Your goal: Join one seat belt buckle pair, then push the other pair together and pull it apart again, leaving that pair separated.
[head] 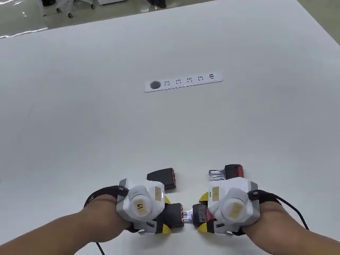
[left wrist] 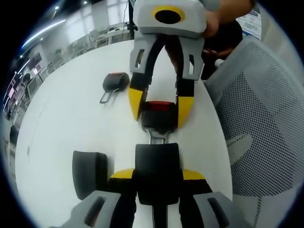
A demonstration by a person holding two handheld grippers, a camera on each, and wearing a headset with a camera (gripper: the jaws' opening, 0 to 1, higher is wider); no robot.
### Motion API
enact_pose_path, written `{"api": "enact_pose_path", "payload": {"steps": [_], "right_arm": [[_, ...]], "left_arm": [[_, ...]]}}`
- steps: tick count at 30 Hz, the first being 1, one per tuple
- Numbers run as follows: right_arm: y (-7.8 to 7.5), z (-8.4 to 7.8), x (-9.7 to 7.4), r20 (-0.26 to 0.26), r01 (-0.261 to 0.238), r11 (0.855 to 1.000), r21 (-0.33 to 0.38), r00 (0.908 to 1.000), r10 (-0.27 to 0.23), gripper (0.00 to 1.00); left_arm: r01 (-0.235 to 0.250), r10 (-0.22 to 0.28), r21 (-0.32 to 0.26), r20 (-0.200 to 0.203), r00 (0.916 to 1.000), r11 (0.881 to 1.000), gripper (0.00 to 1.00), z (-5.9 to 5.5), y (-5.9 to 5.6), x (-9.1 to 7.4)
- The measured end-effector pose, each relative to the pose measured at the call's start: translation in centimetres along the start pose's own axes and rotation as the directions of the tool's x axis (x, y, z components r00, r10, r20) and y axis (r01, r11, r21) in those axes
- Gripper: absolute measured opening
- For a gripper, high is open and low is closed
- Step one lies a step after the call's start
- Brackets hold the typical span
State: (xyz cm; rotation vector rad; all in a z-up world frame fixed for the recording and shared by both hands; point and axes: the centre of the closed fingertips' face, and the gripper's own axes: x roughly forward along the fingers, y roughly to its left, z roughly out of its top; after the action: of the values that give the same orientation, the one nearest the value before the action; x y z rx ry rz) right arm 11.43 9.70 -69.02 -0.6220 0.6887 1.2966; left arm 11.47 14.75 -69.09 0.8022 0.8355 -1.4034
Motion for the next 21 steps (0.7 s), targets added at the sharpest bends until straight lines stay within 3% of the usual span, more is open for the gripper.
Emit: {"api": "enact_pose_path", "payload": {"steps": [10, 21], "right_arm": [[0.2, 0.6, 0.1, -0.011, -0.01, 1.0, -0.016, 0.9999, 0.01, 0.32], [0.1, 1.3, 1.0, -0.014, 0.023, 1.0, -0.007, 0.9996, -0.023, 0.32]], "left_arm": [[0.016, -0.016, 0.026, -0.014, 0.9998, 1.0, 0.34, -0.1, 0.1, 0.1], [0.022, -0.021, 0.042, -0.02, 0.9996, 0.999, 0.34, 0.0, 0.1, 0.2]]}}
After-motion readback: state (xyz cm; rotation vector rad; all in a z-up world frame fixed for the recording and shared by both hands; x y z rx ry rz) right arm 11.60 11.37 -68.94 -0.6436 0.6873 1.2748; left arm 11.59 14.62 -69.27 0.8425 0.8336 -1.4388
